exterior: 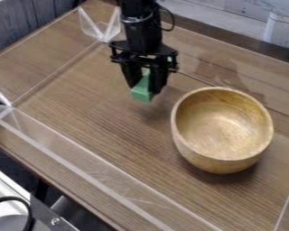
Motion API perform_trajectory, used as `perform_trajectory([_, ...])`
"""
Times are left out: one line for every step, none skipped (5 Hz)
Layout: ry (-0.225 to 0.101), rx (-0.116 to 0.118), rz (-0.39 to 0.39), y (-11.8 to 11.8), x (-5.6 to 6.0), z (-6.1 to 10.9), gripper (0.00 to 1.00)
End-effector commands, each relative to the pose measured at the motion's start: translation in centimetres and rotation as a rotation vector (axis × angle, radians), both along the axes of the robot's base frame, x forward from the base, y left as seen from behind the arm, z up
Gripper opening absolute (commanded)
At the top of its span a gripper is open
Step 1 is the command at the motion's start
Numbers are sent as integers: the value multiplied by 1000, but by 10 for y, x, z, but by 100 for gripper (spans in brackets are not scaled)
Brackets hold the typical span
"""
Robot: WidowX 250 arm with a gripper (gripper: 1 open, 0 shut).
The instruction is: Put the green block in the brown bowl
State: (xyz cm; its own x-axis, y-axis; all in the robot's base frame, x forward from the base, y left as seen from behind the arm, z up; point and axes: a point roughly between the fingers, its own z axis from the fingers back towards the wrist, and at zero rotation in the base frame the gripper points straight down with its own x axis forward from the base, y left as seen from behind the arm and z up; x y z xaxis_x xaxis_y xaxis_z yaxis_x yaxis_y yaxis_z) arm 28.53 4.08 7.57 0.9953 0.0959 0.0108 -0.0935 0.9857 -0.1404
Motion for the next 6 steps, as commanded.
perform_trajectory([-83, -6, -33, -15, 8, 30, 0])
perform_trajectory([-80, -21, -82, -40, 7, 33, 0])
perform_trajectory([-75, -26, -125, -71, 8, 30, 0])
perform_trajectory([-70, -31, -164, -94, 8, 26, 0])
perform_trajectory([-62, -35, -182, -102, 6, 24, 0])
perform_trajectory([-51, -34, -195, -106, 4, 18, 0])
